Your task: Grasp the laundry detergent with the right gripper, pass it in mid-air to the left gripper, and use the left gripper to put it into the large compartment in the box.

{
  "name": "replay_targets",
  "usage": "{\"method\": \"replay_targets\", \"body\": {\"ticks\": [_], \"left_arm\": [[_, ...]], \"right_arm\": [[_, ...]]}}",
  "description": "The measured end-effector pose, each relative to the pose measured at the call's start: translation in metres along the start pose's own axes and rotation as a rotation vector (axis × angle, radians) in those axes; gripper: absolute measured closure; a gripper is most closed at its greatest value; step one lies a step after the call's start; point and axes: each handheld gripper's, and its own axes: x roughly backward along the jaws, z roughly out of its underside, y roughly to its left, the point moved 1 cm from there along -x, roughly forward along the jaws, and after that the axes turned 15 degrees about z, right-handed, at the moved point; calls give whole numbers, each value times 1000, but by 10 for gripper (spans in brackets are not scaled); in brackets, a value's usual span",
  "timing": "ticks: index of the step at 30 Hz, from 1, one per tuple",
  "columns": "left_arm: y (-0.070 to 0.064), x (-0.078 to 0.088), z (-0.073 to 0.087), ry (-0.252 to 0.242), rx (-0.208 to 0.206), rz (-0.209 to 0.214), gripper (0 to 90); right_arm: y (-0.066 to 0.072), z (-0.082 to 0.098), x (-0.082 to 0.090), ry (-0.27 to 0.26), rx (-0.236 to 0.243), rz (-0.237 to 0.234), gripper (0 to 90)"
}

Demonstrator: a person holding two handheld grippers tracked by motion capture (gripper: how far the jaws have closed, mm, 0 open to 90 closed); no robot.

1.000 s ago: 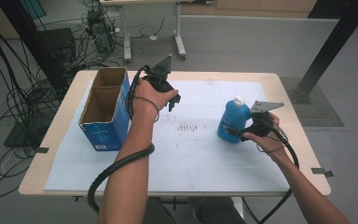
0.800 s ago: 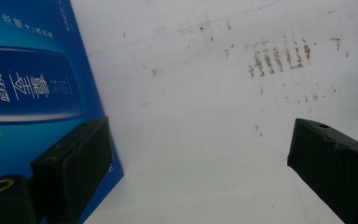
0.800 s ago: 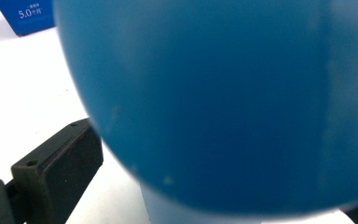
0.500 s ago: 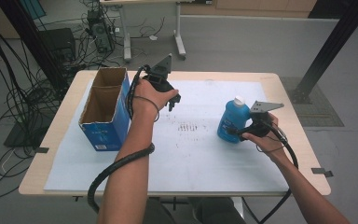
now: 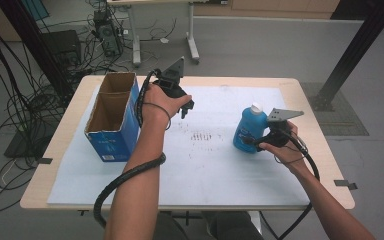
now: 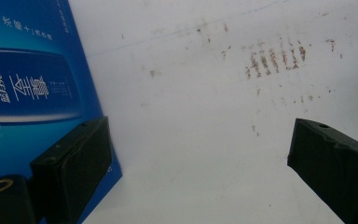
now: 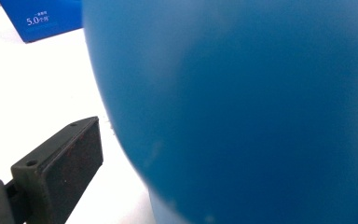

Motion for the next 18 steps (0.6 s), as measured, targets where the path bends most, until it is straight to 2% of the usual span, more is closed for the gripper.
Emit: {"method": "replay_targets", "body": {"ticks": [18], "left_arm": [[1, 1, 1, 3, -1, -1, 67]], "right_arm": [[0, 0, 0, -11, -1, -1, 10]]}}
